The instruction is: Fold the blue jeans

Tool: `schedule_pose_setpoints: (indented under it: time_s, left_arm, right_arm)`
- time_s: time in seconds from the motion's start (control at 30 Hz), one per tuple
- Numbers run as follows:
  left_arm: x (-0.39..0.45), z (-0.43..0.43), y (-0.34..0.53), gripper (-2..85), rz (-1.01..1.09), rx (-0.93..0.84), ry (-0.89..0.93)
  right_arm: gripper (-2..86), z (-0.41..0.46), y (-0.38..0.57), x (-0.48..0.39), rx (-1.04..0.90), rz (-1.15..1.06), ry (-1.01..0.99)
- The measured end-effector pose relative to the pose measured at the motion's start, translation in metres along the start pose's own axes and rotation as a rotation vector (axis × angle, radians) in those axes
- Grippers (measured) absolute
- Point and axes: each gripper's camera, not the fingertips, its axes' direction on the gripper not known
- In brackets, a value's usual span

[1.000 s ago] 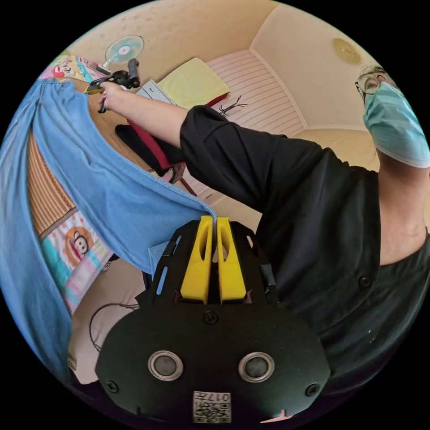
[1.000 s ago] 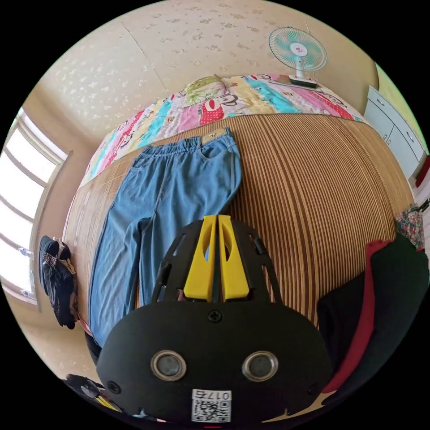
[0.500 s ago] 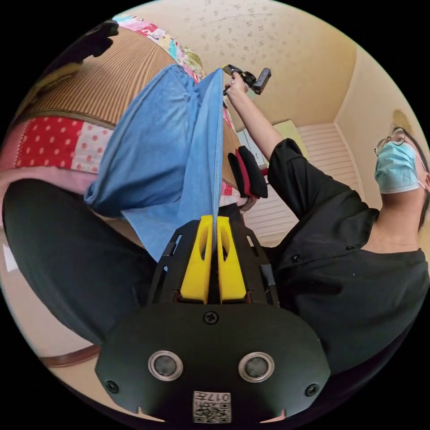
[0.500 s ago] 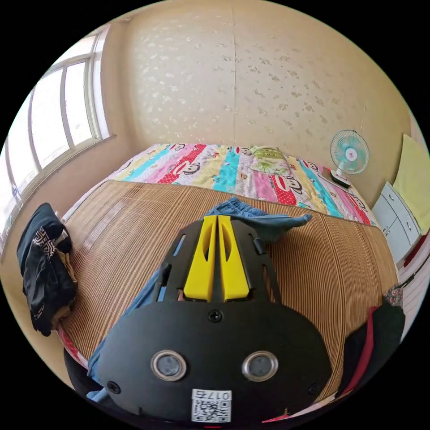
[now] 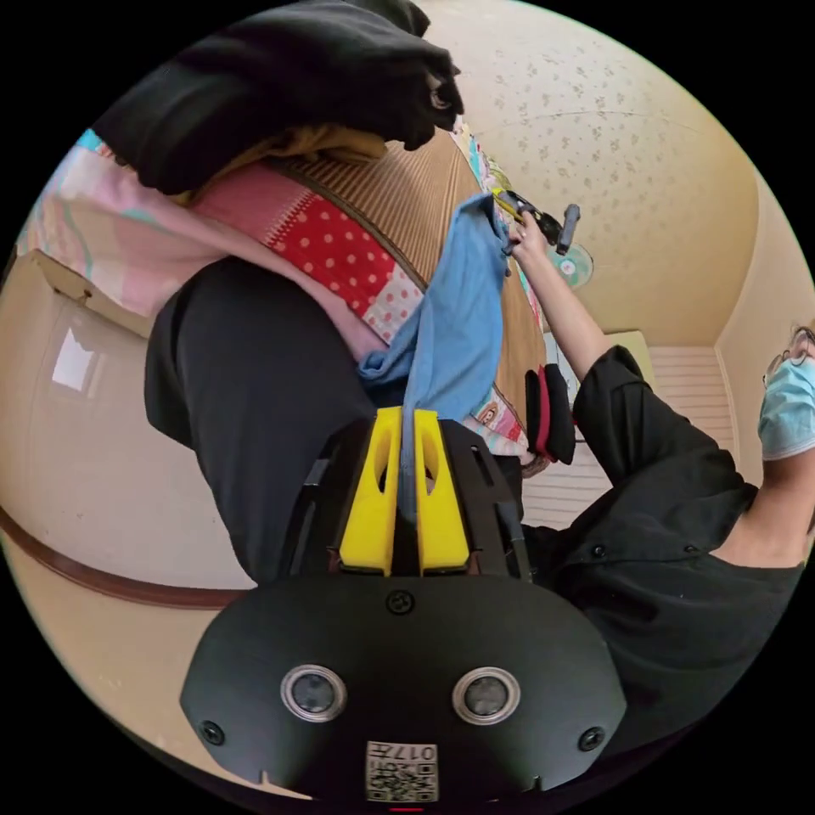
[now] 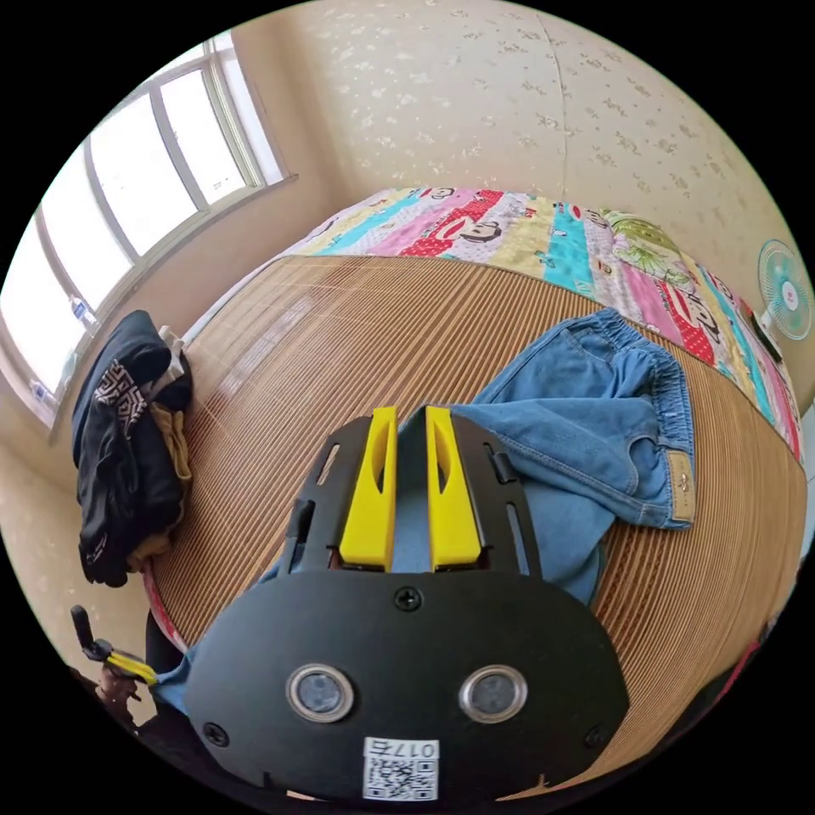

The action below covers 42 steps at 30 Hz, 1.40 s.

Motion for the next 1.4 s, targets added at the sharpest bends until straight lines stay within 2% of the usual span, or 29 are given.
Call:
schedule_pose_setpoints:
  time_s: [0.07,0.2,0.3,0.4,0.47,0.57,0.63,0.73,0.9,1.03,1.17,1.3,1.4]
  left_arm:
    - [-0.001,-0.016,-0.001,4.1,-0.022,0.063,-0.064]
    - [0.014,-0.021,-0.016,5.1,0.055,0.094,-0.104]
    - [0.041,-0.008,-0.042,5.2,0.176,0.077,-0.109]
    - [0.061,0.023,-0.073,5.8,0.242,-0.062,-0.129]
    - [0.077,0.034,-0.08,6.4,0.299,-0.032,-0.181]
    - [0.095,0.045,-0.083,7.7,0.378,-0.012,-0.251]
    - [0.099,0.053,-0.086,8.8,0.391,-0.018,-0.265]
    - [0.096,0.06,-0.087,9.5,0.374,0.003,-0.214]
    - [0.093,0.07,-0.085,10.0,0.328,-0.001,-0.172]
    - [0.097,0.077,-0.079,8.3,0.308,-0.017,-0.227]
    - [0.107,0.081,-0.075,7.8,0.319,-0.015,-0.29]
    - [0.112,0.086,-0.079,8.4,0.322,-0.028,-0.315]
    - [0.115,0.093,-0.084,5.8,0.354,-0.067,-0.376]
  right_arm:
    - [6.9,-0.029,0.038,0.02,-0.001,-0.016,-0.102]
    - [5.9,-0.082,0.133,0.041,-0.028,-0.01,-0.176]
    - [4.5,-0.133,0.238,0.058,0.029,0.076,-0.26]
    - [5.0,-0.168,0.332,0.063,0.007,0.139,-0.321]
    - [5.9,-0.194,0.396,0.062,0.003,0.191,-0.351]
    - [6.9,-0.202,0.442,0.063,-0.061,0.212,-0.438]
    - [7.4,-0.2,0.452,0.065,-0.108,0.198,-0.462]
    - [8.0,-0.207,0.456,0.072,-0.037,0.181,-0.424]
    - [8.5,-0.203,0.453,0.089,0.003,0.237,-0.503]
    - [8.5,-0.216,0.464,0.098,0.032,0.263,-0.581]
    - [8.0,-0.222,0.47,0.089,0.031,0.25,-0.516]
    - [7.2,-0.224,0.467,0.096,0.027,0.264,-0.547]
    - [6.2,-0.227,0.463,0.104,-0.011,0.239,-0.546]
